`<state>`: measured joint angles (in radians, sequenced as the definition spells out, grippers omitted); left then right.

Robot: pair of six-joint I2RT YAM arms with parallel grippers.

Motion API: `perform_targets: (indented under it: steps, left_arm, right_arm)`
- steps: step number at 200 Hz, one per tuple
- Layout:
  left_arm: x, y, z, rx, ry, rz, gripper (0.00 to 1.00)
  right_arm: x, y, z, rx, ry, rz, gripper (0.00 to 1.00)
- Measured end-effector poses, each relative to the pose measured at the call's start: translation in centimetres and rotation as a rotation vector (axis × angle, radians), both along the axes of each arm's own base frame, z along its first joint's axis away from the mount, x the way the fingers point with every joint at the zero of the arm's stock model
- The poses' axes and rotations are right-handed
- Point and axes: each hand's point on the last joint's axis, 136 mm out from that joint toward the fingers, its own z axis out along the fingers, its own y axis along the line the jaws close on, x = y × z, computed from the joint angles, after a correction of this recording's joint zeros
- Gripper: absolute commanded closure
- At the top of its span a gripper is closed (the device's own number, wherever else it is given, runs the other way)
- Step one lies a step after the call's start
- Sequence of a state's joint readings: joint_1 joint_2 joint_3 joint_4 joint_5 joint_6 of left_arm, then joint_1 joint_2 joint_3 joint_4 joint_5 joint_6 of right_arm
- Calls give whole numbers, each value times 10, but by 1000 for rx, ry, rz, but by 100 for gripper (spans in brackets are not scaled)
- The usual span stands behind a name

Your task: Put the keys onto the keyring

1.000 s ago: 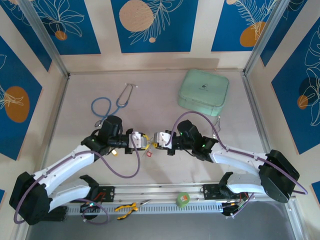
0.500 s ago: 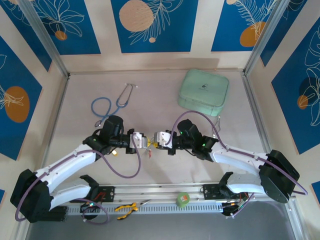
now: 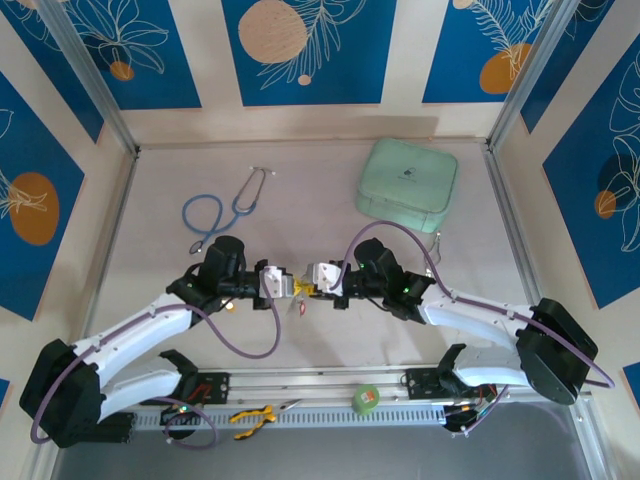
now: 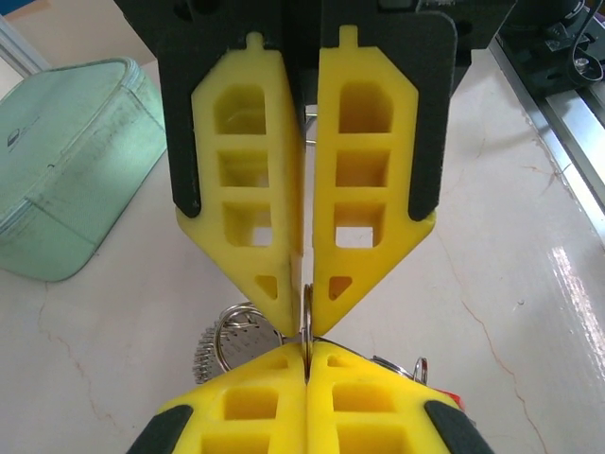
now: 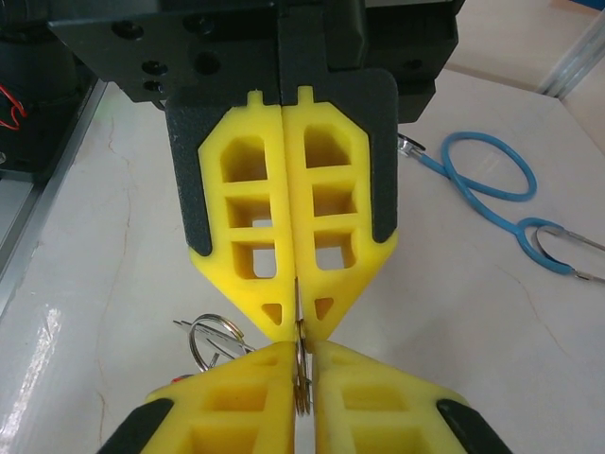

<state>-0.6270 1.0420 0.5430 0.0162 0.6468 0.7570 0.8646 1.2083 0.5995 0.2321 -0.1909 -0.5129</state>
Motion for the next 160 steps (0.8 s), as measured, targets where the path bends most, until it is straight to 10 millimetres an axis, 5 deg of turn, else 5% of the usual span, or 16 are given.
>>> perform_targets:
  steps: [126,160]
  left_arm:
    - [0,1,-1,2,-4,4,100]
    - [1,1,-1,4,-6,9,100]
  right_arm:
    - [1,1,-7,-25,-24,13,87]
    - [1,2,-8,-29,-33,16,100]
